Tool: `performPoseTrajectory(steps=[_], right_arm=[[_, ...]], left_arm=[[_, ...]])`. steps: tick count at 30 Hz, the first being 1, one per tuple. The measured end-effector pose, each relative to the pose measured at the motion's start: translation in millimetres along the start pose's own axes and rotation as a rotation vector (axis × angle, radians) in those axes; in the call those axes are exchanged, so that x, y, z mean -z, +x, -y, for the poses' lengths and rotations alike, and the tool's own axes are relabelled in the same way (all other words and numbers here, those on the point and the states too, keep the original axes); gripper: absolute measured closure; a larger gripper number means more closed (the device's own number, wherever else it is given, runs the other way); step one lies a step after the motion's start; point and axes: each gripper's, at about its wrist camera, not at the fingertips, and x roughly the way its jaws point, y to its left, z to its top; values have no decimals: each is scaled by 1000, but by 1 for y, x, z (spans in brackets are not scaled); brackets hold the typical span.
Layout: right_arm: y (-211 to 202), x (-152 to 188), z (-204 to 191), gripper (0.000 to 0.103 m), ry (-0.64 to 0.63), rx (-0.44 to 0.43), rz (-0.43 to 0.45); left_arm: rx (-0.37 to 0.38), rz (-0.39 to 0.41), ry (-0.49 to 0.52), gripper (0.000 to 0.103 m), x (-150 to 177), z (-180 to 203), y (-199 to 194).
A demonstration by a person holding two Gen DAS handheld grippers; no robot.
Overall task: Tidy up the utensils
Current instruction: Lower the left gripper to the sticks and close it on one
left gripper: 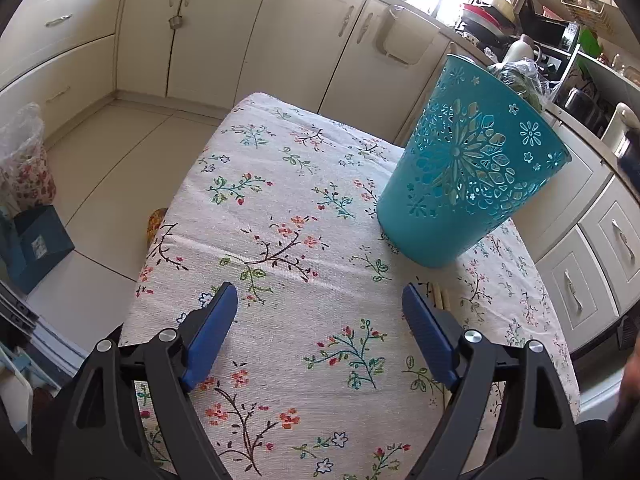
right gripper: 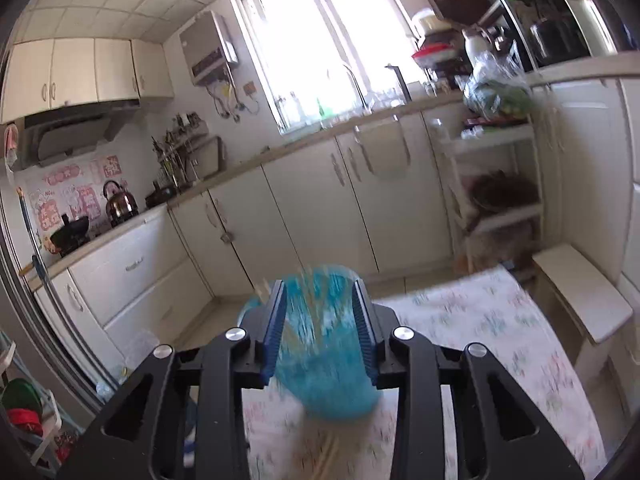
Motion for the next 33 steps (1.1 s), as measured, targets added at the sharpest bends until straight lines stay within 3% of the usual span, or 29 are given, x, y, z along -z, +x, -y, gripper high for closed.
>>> performPoseTrajectory(steps=[4,8,15,22,25,27,31,33], right_arm=[[28,68,2,74,6,20,-277],[59,103,-4,82,-19,15,-437],[92,112,-12,83,-66,76,-501],[98,113,-21,83,-164,97,-535],[96,112,-22,93,-261,108,-578],[88,111,-15,94,-301,126,-594],[69,105,21,95,-199,147,-586],[63,105,32,95,-148,141,-575]], left_arm=[[-11,-3,2,22,0,-1,0],[-15,-1,-7,22,0,-4,0],[-13,-4,-4,22,0,-4,0],[-8,-6,-2,21,0,-4,1],[-8,-6,-5,21,1,-4,1],[-9,-5,-10,21,0,-5,1],[-32,-16,19,20,1,1,3],[-49,-47,84,20,1,14,7]])
